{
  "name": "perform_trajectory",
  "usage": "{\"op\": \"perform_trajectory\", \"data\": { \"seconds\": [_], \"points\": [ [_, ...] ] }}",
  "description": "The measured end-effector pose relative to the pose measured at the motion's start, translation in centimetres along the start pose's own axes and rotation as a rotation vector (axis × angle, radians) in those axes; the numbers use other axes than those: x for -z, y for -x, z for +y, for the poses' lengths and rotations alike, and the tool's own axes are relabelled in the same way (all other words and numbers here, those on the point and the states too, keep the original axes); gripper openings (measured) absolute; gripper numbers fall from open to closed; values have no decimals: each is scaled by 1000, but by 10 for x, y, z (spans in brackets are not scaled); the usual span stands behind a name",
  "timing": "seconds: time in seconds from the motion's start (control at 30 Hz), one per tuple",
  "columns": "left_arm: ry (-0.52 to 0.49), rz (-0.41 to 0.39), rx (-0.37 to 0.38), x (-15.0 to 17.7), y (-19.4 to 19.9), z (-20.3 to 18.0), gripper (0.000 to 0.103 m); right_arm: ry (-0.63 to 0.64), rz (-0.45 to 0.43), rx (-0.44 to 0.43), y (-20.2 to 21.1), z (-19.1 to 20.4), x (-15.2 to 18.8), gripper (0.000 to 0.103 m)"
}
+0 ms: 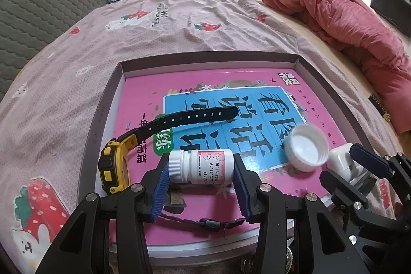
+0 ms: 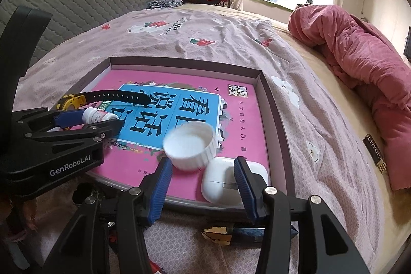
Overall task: Organize rigid objects
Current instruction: 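Open the right tool to drop the bottle cap onto the book, then lower the pill bottle into the box and open the left tool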
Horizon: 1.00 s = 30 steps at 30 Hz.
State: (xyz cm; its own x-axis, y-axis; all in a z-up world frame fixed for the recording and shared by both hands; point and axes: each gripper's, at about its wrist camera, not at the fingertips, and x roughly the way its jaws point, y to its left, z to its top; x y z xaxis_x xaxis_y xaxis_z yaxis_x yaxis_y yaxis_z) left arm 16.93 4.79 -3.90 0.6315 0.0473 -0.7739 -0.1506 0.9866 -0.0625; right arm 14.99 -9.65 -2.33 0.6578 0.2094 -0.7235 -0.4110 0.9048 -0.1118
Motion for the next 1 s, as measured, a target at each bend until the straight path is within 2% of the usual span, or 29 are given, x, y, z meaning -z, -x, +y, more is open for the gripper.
{"op": "perform_trajectory", "data": {
  "seconds": [0.6, 1.0],
  "points": [
    [-14, 4, -18, 1, 0, -1, 48, -60, -25, -30, 13, -8, 4, 52],
    [-10, -14, -21, 2, 16, 0, 53, -83, -43, -38, 22, -14, 5, 54]
  ]
}}
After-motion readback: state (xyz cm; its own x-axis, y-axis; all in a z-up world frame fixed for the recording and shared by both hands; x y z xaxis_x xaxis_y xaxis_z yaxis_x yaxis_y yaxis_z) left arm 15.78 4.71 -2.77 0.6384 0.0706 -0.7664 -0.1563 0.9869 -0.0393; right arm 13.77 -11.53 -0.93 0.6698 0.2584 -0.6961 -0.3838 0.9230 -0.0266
